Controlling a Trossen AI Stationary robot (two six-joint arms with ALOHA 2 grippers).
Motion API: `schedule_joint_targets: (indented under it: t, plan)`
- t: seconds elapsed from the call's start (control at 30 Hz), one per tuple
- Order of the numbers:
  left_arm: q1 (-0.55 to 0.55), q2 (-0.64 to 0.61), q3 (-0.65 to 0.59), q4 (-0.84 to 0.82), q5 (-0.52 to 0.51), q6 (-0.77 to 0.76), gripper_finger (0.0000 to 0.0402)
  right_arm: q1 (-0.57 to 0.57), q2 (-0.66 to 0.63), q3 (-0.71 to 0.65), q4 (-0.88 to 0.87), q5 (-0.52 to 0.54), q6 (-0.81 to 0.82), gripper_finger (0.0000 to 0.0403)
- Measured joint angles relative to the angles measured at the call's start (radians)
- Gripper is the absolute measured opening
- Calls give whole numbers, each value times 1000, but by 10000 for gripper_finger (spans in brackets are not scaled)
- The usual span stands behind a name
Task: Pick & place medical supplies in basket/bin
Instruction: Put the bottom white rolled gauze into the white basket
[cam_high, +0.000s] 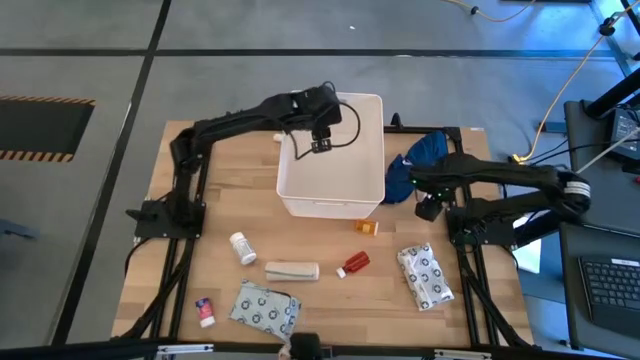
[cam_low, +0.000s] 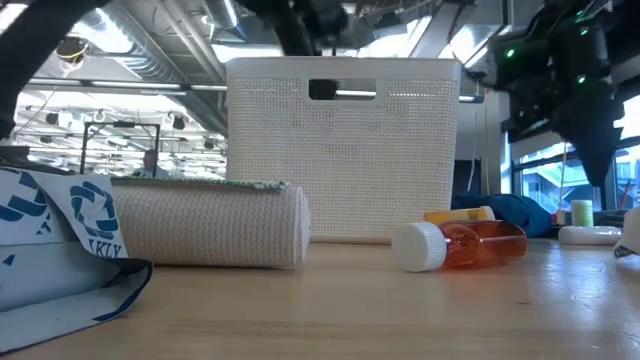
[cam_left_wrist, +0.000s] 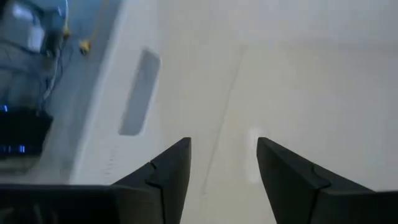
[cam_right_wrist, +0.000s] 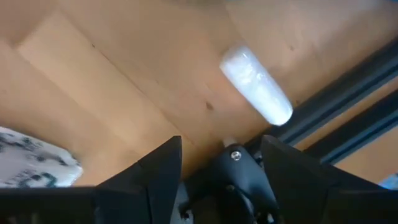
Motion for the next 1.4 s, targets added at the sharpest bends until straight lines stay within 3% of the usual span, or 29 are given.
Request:
schedule_joint_targets:
  t: [0.23,0.57,1.17,1.4]
  plan:
    - [-50,-144,0,9,37,-55,173,-67,173,0,49,68,-93,220]
    - [-106,-192,0,7,36,-88,171,-142,337,0,48,74,-98,220]
    - [-118,-191,0,9,36,-89,171,-157,379,55,47,89,-125,220]
    - [-118,-191,0,9,36,-89,171,-185,379,111,99,158,-371,220]
